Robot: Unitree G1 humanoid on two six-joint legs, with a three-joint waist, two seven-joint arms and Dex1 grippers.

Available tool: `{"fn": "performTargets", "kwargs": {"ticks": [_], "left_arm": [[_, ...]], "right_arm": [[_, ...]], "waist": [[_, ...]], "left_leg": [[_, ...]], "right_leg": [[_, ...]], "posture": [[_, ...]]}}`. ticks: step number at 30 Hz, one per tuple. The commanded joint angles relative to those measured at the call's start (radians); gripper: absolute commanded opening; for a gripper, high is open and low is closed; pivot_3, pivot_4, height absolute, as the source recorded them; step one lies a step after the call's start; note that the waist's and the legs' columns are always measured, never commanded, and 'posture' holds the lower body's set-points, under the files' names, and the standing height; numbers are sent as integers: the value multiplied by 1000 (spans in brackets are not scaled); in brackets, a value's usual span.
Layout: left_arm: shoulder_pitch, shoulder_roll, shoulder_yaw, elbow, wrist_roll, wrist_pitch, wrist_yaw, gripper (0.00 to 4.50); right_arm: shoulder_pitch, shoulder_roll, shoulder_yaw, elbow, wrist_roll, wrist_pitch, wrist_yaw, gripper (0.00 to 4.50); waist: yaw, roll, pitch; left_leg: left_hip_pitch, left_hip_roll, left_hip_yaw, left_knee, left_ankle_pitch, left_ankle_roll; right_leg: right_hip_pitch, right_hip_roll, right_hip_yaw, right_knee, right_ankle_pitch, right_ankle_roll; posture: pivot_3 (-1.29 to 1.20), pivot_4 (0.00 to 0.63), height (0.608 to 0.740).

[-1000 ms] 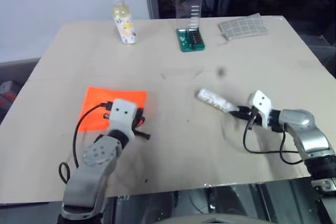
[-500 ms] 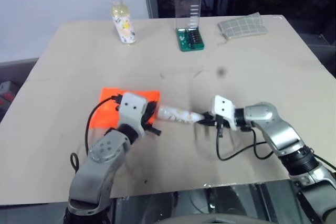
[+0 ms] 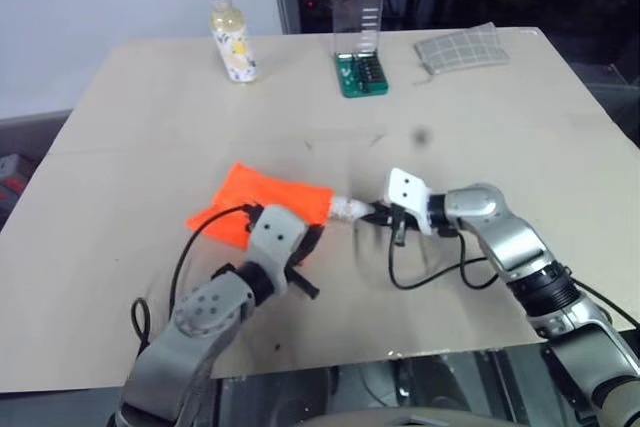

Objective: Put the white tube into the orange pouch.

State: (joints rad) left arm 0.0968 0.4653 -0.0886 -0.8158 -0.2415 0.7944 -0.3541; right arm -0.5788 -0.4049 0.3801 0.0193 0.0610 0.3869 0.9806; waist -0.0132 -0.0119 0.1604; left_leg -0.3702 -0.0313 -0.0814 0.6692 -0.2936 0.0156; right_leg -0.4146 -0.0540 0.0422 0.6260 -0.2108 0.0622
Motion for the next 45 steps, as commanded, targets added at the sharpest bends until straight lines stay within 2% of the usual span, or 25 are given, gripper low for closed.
{"fn": "performTargets", "kwargs": {"ticks": [1, 6, 10, 12, 13, 14, 15, 18, 22, 24, 29, 32, 36, 40, 45], "left_arm": [[-17, 0, -5, -37, -9, -31, -10, 0], [-40, 0, -21, -22, -5, -46, -20, 0], [-46, -1, -22, -21, -9, -53, -27, 0], [-42, 1, -17, -23, -14, -56, -31, 0], [-39, 2, -14, -23, -16, -57, -34, 0], [-37, 3, -9, -23, -18, -58, -36, 0], [-36, 3, -5, -22, -20, -59, -39, 0], [-46, -22, 40, -7, -52, -58, -34, 0], [-92, -135, 203, 60, -202, 3, 8, 0], [-111, -158, 272, 91, -278, 42, 2, 0], [-190, -171, 360, 193, -389, 128, 28, 0], [-269, -205, 401, 272, -466, 184, 64, 0], [-348, -247, 421, 376, -532, 214, 96, 0], [-447, -326, 451, 530, -570, 223, 166, 0], [-527, -373, 519, 621, -643, 236, 244, 0]], "right_arm": [[-46, 40, 11, -21, 5, 18, -8, 45], [-99, 142, 90, 33, -61, 129, -75, 45], [-135, 225, 115, 81, -101, 138, -144, 45], [-145, 251, 117, 83, -105, 118, -156, 917], [-145, 269, 104, 77, -94, 109, -164, 1218], [-142, 285, 86, 66, -77, 105, -171, 1837], [-138, 297, 68, 51, -58, 100, -173, 2160], [-109, 314, -10, -36, 23, 160, -178, 3530], [-38, 177, -41, -195, 88, 240, -85, 3530], [-6, 105, -61, -251, 129, 283, -50, 3530], [41, 26, -119, -316, 216, 370, -44, 3530], [66, 3, -99, -365, 265, 462, -45, 3530], [101, 68, -49, -366, 277, 599, -159, 3530], [127, 173, 4, -320, 246, 598, -271, 3530], [123, 294, 9, -253, 240, 574, -365, 3530]], "waist": [[0, 0, 0], [-2, 0, 0], [-1, 0, 0], [-1, 0, 0], [-2, 0, 0], [-2, 0, 0], [-2, 1, 0], [0, 1, 0], [3, 1, 1], [0, 0, 0], [-3, 0, 0], [-1, 0, 0], [-1, 0, 0], [1, -1, 0], [0, -1, 0]], "left_leg": [[0, 0, 0, 0, 0, 0], [0, 0, 0, 0, 0, 0], [0, 0, 0, 0, 0, 0], [0, 0, 0, 0, 0, 0], [0, 0, 0, -1, 0, 0], [0, 0, 0, -1, 0, 0], [0, 0, 0, -1, 0, 0], [0, 0, -1, -1, 0, -1], [-1, -1, -2, 0, 0, -1], [-1, -1, -2, 0, 0, 0], [-1, -1, -2, 0, -1, 2], [0, -1, -3, 0, -1, 2], [0, -1, -3, 0, 1, -1], [-1, -1, -3, 0, 1, -2], [-1, -2, -3, 0, 1, -2]], "right_leg": [[0, 0, 0, 0, 0, 0], [0, 0, 0, 0, 0, 0], [-1, 0, 0, 0, 0, 0], [-1, 0, 0, 0, 0, 0], [-1, 0, 0, 0, 0, 0], [-1, 0, 0, 0, 0, 0], [-1, 0, 0, 0, 0, 0], [-1, 0, -1, 0, 0, 0], [-1, -1, -1, 0, 0, 0], [0, 0, -2, 0, 0, 0], [0, 1, -2, 1, 0, 0], [0, 1, -2, 1, 0, 0], [0, 1, -2, 1, 0, 0], [0, 1, -2, 1, 0, 0], [-1, 0, -2, 1, 0, 0]], "posture": [[0, 150, 740], [0, 150, 740], [0, 150, 740], [0, 150, 740], [0, 150, 740], [0, 150, 740], [0, 150, 740], [0, 150, 740], [0, 150, 740], [0, 150, 740], [0, 150, 740], [0, 150, 740], [0, 150, 740], [0, 150, 740], [0, 150, 740]]}}
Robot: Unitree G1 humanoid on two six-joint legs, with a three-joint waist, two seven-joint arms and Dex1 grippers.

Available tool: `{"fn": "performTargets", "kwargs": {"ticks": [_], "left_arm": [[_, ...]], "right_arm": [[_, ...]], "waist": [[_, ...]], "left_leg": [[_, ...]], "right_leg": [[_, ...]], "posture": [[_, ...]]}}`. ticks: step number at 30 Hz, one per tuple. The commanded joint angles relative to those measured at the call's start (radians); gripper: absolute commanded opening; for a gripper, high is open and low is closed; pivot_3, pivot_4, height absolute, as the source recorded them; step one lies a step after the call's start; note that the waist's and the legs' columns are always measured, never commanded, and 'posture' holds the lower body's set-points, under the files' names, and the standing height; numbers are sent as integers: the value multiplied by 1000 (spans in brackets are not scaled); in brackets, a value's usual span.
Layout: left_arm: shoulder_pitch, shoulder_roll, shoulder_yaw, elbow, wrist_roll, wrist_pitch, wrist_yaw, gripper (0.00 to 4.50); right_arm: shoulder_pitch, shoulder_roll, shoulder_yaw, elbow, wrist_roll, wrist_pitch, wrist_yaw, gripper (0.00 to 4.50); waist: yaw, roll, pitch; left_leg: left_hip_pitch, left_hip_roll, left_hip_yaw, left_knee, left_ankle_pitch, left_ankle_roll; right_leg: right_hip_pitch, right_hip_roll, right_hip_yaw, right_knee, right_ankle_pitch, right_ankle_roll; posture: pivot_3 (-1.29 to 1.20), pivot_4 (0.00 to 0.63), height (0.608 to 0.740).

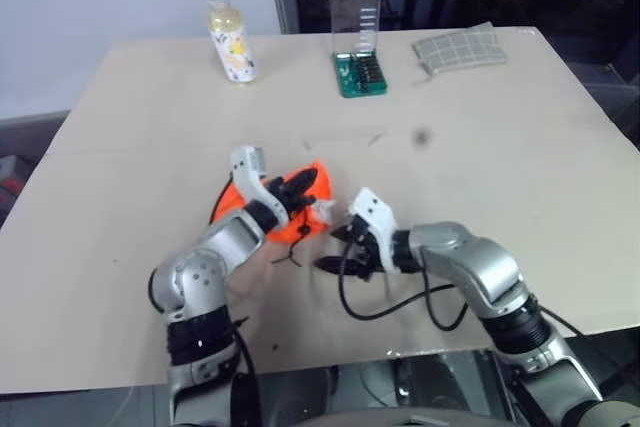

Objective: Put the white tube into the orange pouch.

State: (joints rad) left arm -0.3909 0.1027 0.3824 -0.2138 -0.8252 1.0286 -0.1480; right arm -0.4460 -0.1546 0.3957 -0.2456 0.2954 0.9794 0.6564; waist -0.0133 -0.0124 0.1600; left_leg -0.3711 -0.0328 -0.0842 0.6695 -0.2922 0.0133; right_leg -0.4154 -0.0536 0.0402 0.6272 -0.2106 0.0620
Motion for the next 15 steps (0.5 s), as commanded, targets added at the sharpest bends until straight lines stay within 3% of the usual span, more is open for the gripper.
{"fn": "performTargets", "kwargs": {"ticks": [1, 11, 15], "left_arm": [[-52, -16, 61, 32, -75, 4, 55, 0], [-89, 6, 84, 73, -151, 26, 128, 0], [-79, 9, 76, 64, -161, 28, 138, 0]], "right_arm": [[-13, 71, -7, 24, 15, -20, -50, 3530], [-74, 180, 119, 183, -63, -117, -100, 3530], [-89, 238, 100, 277, -80, -140, -146, 3530]], "waist": [[0, 0, 0], [-3, 0, 0], [-4, 0, 0]], "left_leg": [[0, 0, 0, 0, 0, 0], [0, -1, 0, 0, 0, -1], [1, -2, 0, 0, 1, -2]], "right_leg": [[0, 0, 0, 0, 0, 0], [0, 0, 0, 0, 0, 0], [0, 1, 0, 1, 0, 0]], "posture": [[0, 150, 740], [0, 150, 740], [0, 150, 740]]}}
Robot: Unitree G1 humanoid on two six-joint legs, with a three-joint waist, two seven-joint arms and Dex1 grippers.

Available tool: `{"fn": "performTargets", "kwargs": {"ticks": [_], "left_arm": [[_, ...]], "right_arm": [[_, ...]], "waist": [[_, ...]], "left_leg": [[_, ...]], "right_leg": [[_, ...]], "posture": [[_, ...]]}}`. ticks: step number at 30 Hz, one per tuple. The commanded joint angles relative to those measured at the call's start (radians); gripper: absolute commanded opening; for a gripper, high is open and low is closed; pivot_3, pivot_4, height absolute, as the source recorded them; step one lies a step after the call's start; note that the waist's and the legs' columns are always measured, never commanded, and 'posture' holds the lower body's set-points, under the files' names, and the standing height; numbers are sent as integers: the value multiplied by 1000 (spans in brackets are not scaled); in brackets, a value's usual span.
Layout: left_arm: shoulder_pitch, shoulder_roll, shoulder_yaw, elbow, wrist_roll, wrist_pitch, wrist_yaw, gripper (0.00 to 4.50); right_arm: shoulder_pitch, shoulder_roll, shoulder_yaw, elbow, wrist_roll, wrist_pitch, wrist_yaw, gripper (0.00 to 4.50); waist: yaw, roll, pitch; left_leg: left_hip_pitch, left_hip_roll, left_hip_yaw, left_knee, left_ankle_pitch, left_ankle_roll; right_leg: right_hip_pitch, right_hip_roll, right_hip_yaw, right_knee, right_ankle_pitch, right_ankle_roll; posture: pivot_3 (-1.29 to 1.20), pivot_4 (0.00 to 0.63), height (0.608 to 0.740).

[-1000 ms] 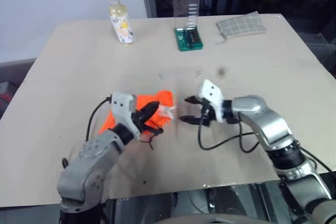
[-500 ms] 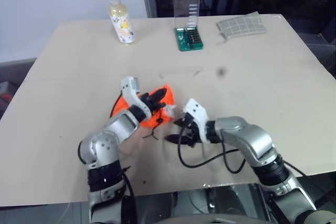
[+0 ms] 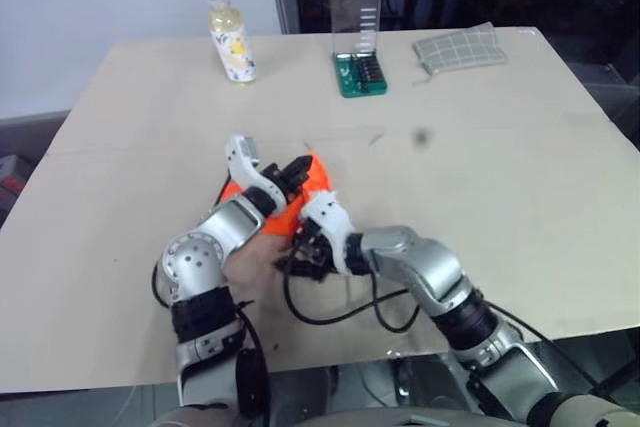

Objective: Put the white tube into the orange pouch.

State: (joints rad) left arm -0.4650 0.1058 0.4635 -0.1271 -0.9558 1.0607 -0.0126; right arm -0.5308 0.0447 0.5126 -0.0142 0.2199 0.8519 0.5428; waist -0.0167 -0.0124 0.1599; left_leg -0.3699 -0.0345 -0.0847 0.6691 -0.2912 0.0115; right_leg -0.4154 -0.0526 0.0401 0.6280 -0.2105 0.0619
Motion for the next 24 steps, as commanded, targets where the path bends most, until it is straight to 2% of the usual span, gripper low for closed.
{"fn": "performTargets", "kwargs": {"ticks": [1, 2, 3, 7, 9, 14, 17, 21, 24], "left_arm": [[0, 4, -7, -29, -32, -5, 6, 0], [5, 4, -8, -33, -34, -5, 8, 0], [11, 5, -9, -36, -35, -8, 9, 0], [27, 9, -12, -39, -35, -17, 7, 0], [31, 10, -13, -40, -38, -20, 7, 0], [33, 19, -4, -39, -44, -32, 8, 0], [38, 31, -1, -40, -49, -37, 7, 0], [58, 48, -15, -43, -44, -38, -4, 0], [67, 57, -38, -48, -43, -37, -22, 0]], "right_arm": [[1, 49, -29, 62, -6, -21, -45, 3530], [7, 55, -39, 70, -11, -25, -58, 2997], [15, 56, -47, 70, -13, -23, -67, 2779], [31, 46, -56, 60, -18, -19, -74, 1088], [36, 37, -63, 54, -20, -21, -75, 50], [65, 13, -147, 6, 27, 4, -68, 50], [96, -17, -225, -92, 138, 60, -2, 50], [160, -131, -350, -249, 362, 165, 158, 50], [170, -177, -423, -295, 482, 211, 204, 50]], "waist": [[0, 0, 0], [0, 0, 0], [0, 0, 0], [-1, 0, -1], [0, 0, -1], [2, 0, -1], [5, 0, 0], [2, 0, 0], [-1, 0, 0]], "left_leg": [[0, 0, 0, 0, 0, 0], [0, 0, 0, 0, 1, -1], [0, 0, 0, 0, 1, -1], [1, 1, -1, 0, 1, -2], [1, 1, -1, -1, 1, -2], [1, 1, -1, -1, 1, -2], [0, 1, -1, -1, 1, -2], [-1, 0, -2, -1, 1, -2], [-1, 1, -2, -2, 1, -2]], "right_leg": [[0, 0, 0, 0, 0, 0], [0, 1, 0, 0, 0, -1], [0, 1, 0, 0, 1, -1], [0, 2, 0, 1, 1, -2], [0, 2, 0, 0, 1, -2], [0, 2, 0, 0, 1, -2], [0, 1, -1, -1, 1, -2], [0, 1, -2, -1, 1, -2], [0, 2, -2, -2, 1, -2]], "posture": [[0, 150, 740], [0, 150, 740], [0, 150, 740], [0, 150, 740], [0, 150, 740], [0, 150, 740], [0, 150, 740], [0, 150, 740], [0, 150, 740]]}}
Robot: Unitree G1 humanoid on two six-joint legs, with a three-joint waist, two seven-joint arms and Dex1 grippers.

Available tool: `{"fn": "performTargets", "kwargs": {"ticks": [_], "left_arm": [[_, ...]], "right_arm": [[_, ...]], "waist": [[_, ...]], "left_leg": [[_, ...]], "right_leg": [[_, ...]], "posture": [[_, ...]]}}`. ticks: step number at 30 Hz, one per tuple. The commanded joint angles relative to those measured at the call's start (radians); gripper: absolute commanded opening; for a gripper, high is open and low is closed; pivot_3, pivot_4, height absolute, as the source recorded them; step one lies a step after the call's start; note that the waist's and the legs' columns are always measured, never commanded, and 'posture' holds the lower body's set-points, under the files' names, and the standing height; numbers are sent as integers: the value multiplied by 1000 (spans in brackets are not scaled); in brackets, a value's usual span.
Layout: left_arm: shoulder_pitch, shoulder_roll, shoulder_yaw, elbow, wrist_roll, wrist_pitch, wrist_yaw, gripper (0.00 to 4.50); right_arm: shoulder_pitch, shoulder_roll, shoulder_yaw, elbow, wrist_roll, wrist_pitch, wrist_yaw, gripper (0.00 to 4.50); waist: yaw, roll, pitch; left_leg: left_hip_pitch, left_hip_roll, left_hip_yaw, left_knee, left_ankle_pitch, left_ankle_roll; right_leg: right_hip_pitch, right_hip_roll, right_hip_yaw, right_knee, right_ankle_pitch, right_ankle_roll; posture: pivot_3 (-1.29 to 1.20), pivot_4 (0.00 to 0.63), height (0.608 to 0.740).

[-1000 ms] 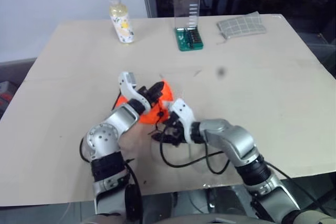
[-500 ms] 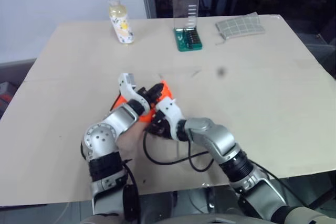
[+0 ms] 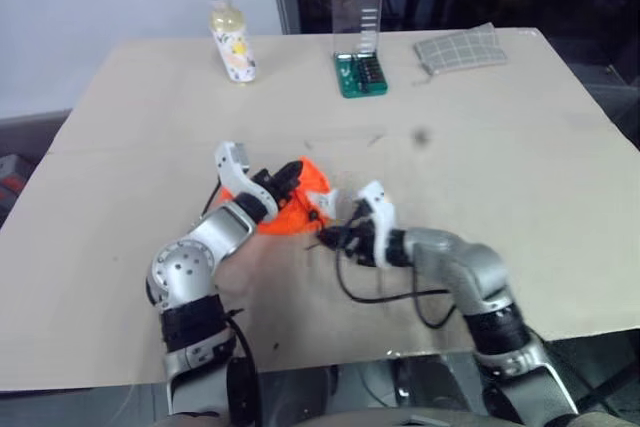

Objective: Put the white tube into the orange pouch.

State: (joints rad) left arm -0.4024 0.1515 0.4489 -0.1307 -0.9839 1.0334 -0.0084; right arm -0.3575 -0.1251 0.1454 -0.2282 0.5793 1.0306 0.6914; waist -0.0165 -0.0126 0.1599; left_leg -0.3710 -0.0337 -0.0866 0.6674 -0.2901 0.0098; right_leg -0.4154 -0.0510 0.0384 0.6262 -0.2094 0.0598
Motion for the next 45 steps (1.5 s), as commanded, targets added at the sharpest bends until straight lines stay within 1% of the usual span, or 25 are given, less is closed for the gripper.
{"fn": "performTargets", "kwargs": {"ticks": [1, 2, 5, 8, 9, 11, 13, 14, 15, 18, 20, 21, 25, 27, 31, 34, 38, 41, 45], "left_arm": [[8, 16, -33, -49, -12, -12, -36, 0], [11, 20, -43, -53, -10, -15, -43, 0], [28, 40, -89, -73, 31, -40, -71, 0], [56, 62, -120, -98, 62, -88, -124, 0], [66, 69, -132, -114, 65, -96, -142, 560], [89, 108, -190, -163, 105, -111, -184, 1147], [105, 166, -258, -201, 186, -138, -204, 2204], [111, 199, -290, -220, 233, -164, -216, 2641], [113, 244, -326, -247, 293, -203, -234, 2970], [115, 390, -428, -316, 485, -359, -313, 2970], [128, 453, -468, -347, 576, -461, -362, 2970], [136, 470, -472, -361, 601, -496, -377, 2970], [152, 471, -438, -383, 645, -570, -388, 2970], [153, 469, -413, -389, 688, -621, -373, 2970], [210, 517, -451, -406, 880, -856, -390, 2970], [273, 521, -455, -381, 964, -999, -392, 2970], [327, 503, -472, -353, 1025, -1127, -402, 2970], [337, 480, -495, -344, 1038, -1149, -417, 2970], [288, 429, -513, -344, 1037, -1132, -421, 2970]], "right_arm": [[-7, -11, -78, -88, 156, 44, 58, 50], [-11, -8, -96, -90, 182, 54, 51, 50], [-35, 70, -192, -76, 295, 57, -14, 50], [-52, 136, -250, -73, 377, 45, -69, 50], [-62, 156, -266, -71, 396, 33, -93, 0], [-94, 186, -296, -69, 437, 18, -139, 0], [-127, 188, -301, -78, 467, 17, -159, 0], [-144, 176, -292, -89, 476, 19, -153, 0], [-167, 164, -286, -95, 486, 25, -156, 0], [-228, 134, -274, -86, 500, 26, -168, 0], [-247, 114, -264, -74, 502, 25, -164, 0], [-253, 104, -258, -67, 498, 23, -161, 0], [-260, 63, -228, -31, 463, 6, -142, 0], [-264, 44, -210, -5, 439, -4, -135, 0], [-289, 32, -205, 16, 444, -25, -117, 0], [-310, 27, -208, 36, 441, -34, -114, 0], [-326, 19, -193, 53, 429, -44, -99, 0], [-334, 21, -188, 57, 431, -47, -94, 0], [-337, 21, -183, 56, 431, -49, -94, 0]], "waist": [[-2, 0, 0], [-2, 0, 0], [-2, 0, 0], [-1, 0, 0], [-1, 0, 0], [0, 0, 0], [2, 1, 1], [2, 1, 1], [2, 1, 1], [-1, 3, 2], [-1, 4, 2], [0, 4, 2], [0, 4, 3], [0, 4, 2], [-1, 4, 2], [-1, 4, 2], [3, 4, 2], [3, 4, 2], [3, 4, 2]], "left_leg": [[0, 0, 0, 0, 0, 0], [0, 0, 0, 0, 0, 0], [1, 1, 0, 0, 0, 0], [1, 1, 1, 0, 0, 0], [1, 1, 1, 0, 0, 0], [0, 2, 1, 0, 0, 0], [-1, 1, 0, 0, 0, 0], [-1, 1, 0, 0, 0, 0], [-1, 1, 0, 0, 0, 0], [-1, 1, 1, -1, 0, 0], [-1, 1, 2, -3, 0, 0], [-1, 1, 2, -3, 0, 0], [-3, 2, 2, -5, 0, 0], [-8, 2, 2, -3, 0, 0], [-12, 2, 3, -2, 0, 0], [-12, 3, 4, -3, 0, 0], [-13, 3, 4, -3, 0, 1], [-13, 3, 3, -3, 0, 1], [-13, 3, 3, -2, -2, 4]], "right_leg": [[0, 0, 0, 0, 0, 0], [0, 1, 0, 0, 0, 0], [0, 2, 0, 1, 0, 0], [0, 2, 1, 1, 0, 0], [0, 1, 1, 1, 0, 0], [0, 1, 1, 0, 0, 0], [-2, 0, 1, 0, 0, 0], [-2, 0, 1, 0, 0, 0], [-2, 0, 1, 0, 0, 0], [-2, 1, 1, 0, 0, 0], [-2, 1, 2, 0, 0, -1], [-2, 1, 2, -1, 0, -1], [-5, 1, 2, -2, 0, -1], [-9, 0, 2, -1, 0, 0], [-14, 0, 3, 0, 0, 0], [-16, 0, 4, 0, 0, 0], [-16, -1, 3, 0, 0, 0], [-15, -2, 3, 0, 0, 0], [-15, -2, 2, 1, 0, 0]], "posture": [[0, 150, 740], [0, 150, 740], [0, 150, 740], [0, 150, 740], [0, 150, 740], [0, 150, 740], [0, 150, 740], [0, 150, 740], [0, 150, 740], [0, 150, 740], [0, 150, 740], [0, 150, 740], [0, 150, 740], [0, 150, 740], [0, 150, 740], [0, 150, 740], [0, 150, 740], [0, 150, 740], [0, 150, 740]]}}
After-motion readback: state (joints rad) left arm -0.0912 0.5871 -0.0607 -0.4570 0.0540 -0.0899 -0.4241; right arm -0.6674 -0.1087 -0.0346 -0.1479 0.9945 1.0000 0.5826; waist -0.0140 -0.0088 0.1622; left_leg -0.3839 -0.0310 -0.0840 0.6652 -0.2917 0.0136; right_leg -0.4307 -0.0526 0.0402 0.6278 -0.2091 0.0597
